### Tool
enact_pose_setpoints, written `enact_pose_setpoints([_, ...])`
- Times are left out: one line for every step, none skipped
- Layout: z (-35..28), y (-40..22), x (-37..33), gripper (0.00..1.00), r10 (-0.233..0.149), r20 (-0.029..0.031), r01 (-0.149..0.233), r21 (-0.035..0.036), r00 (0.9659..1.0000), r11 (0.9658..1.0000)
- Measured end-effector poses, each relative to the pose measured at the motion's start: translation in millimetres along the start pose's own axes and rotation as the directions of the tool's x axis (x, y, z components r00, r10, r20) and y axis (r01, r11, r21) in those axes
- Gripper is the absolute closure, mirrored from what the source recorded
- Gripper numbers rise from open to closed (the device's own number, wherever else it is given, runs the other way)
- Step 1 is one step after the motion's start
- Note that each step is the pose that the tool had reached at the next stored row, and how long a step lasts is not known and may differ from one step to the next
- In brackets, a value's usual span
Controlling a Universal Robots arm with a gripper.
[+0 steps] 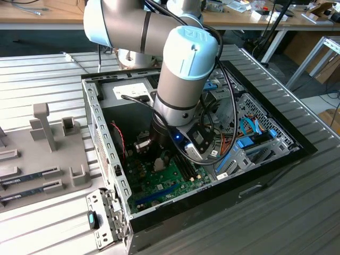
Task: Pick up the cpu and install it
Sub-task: 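Place the cpu into insertion slot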
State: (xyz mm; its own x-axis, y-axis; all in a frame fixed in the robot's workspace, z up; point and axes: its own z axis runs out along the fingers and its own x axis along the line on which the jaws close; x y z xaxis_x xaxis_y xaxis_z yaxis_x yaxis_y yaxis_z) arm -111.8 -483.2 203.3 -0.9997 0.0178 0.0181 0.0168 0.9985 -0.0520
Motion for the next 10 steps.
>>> enact_pose_setpoints([0.0,0.0,0.0,0.53,0.0,-0.0002,0.0,0.0004,1.0,1.0])
enact_pose_setpoints([0.2,0.2,0.0,0.53,-0.003,0.0,0.003,0.0003,1.0,1.0])
enact_pose_setpoints([0.6,0.7,0.0,0.53,-0.011,0.0005,0.011,0.0002,0.9999,0.9999])
enact_pose_setpoints([0.8,1.4,0.1,0.53,-0.016,0.0007,0.016,0.0005,0.9999,0.9999])
enact_pose_setpoints([1.1,1.7,1.3,0.53,-0.017,0.0006,0.017,0.0008,0.9999,0.9999])
enact_pose_setpoints([1.2,1.8,1.9,0.53,-0.017,0.0007,0.017,0.0007,0.9999,0.9999])
enact_pose_setpoints([1.4,1.8,2.5,0.53,-0.017,0.0007,0.017,0.0006,0.9999,0.9999])
enact_pose_setpoints([1.8,1.8,2.9,0.53,-0.017,0.0007,0.017,0.0005,0.9999,0.9999])
enact_pose_setpoints([3.0,1.9,2.9,0.53,-0.017,0.0006,0.017,0.0009,0.9999,0.9999])
enact_pose_setpoints([3.5,1.9,3.0,0.53,-0.017,0.0005,0.017,0.0011,0.9999,0.9999])
